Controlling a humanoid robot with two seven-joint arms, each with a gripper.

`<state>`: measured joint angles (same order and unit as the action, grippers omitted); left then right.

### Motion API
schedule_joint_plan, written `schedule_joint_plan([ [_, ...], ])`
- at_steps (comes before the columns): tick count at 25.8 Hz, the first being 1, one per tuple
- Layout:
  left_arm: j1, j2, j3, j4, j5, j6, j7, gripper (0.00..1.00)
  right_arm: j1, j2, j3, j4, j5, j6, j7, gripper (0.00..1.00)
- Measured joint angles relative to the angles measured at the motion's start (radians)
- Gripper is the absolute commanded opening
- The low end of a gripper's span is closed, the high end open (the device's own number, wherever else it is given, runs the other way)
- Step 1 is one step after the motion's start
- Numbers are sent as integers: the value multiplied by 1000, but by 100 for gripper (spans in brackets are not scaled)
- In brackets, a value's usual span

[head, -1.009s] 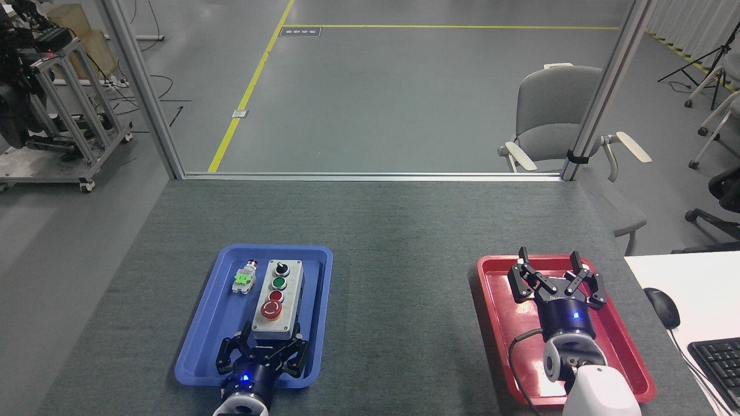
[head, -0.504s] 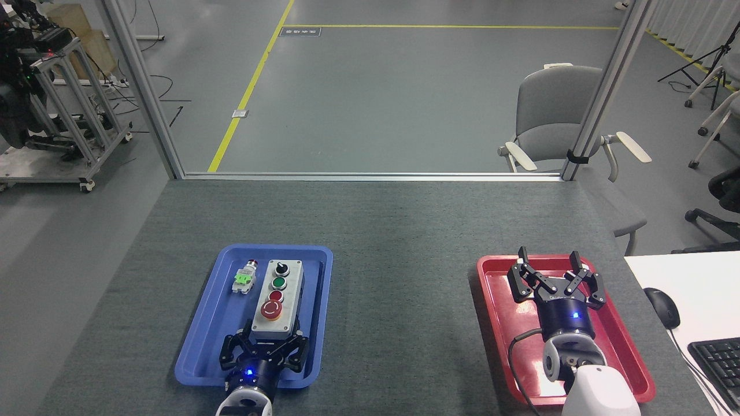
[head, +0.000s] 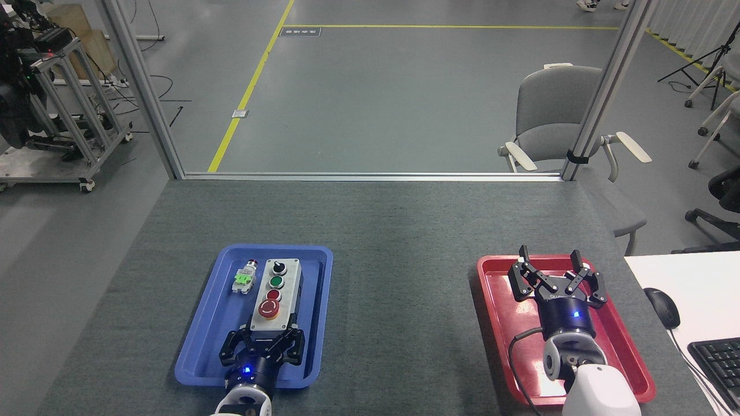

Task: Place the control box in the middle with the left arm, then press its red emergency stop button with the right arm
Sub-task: 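Carry the control box out of the blue tray to the table middle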

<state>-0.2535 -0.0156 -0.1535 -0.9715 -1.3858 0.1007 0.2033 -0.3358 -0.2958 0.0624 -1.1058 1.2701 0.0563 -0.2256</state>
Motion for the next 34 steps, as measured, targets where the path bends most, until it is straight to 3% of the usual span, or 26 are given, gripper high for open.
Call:
schedule_joint_plan([
  [9, 19, 2, -3, -141, 3, -12, -7, 0, 1, 0, 0, 0, 0, -1, -3, 99],
  [15, 25, -7, -17, -186, 3, -28, -25, 0, -1, 0, -1, -1, 0, -2, 2, 99],
  [27, 2, -108, -104, -198, -8, -18, -62, 0, -3, -2, -2, -3, 0, -10, 3, 99],
  [34, -23, -119, -229, -190, 0, 63, -102, 0, -2, -1, -1, -3, 0, -10, 5, 99],
])
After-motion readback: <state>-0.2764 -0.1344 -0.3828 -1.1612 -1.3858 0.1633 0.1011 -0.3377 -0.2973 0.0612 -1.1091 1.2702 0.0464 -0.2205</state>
